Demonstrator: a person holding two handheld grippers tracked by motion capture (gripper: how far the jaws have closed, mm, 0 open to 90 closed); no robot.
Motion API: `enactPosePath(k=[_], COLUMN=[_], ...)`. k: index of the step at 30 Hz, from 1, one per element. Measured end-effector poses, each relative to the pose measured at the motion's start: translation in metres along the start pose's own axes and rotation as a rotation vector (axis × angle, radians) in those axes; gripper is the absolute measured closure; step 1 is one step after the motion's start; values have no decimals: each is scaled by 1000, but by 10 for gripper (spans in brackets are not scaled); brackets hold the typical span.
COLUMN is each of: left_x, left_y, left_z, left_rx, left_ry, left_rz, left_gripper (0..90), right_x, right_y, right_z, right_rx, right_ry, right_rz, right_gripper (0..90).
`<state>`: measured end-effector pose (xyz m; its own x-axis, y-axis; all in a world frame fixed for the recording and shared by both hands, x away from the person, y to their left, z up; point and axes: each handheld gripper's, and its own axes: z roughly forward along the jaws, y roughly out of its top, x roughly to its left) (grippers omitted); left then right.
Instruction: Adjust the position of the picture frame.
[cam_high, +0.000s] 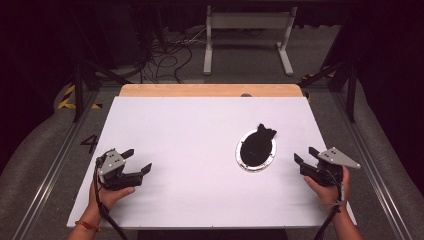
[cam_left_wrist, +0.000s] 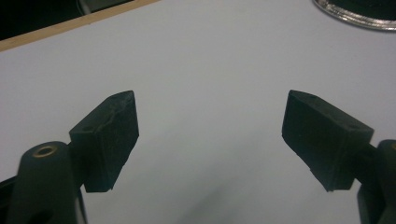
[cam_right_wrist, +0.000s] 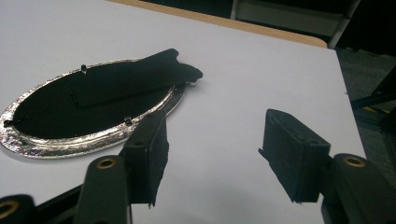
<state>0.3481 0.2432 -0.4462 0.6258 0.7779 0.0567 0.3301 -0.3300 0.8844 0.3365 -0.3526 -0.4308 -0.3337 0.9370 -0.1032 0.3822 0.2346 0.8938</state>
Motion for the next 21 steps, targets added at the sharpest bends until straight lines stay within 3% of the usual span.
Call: enactPosePath(k=[9, 12, 14, 16, 18, 21], left_x=[1, 1, 2, 3, 4, 5], left_y=[-2, -4, -4, -4, -3, 1], left_z=[0, -1, -2, -3, -5, -4], left_rx=[16, 24, 32, 33, 34, 31], left_ry=[-27, -50, -42, -48, -42, -57], left_rz=[9, 31, 32, 31, 34, 35], left_gripper=[300, 389, 428, 528, 573, 831], right_x=[0, 4, 6, 7, 9, 12], right_y=[-2, 3, 6, 7, 9, 10], right_z=[12, 19, 25, 29, 37, 47], right_rx=[41, 53, 58, 64, 82, 109], right_ry=[37, 60, 69, 78, 89, 109], right_rz=[-16, -35, -44, -45, -56, -80], right_gripper=[584, 672, 713, 738, 786, 861])
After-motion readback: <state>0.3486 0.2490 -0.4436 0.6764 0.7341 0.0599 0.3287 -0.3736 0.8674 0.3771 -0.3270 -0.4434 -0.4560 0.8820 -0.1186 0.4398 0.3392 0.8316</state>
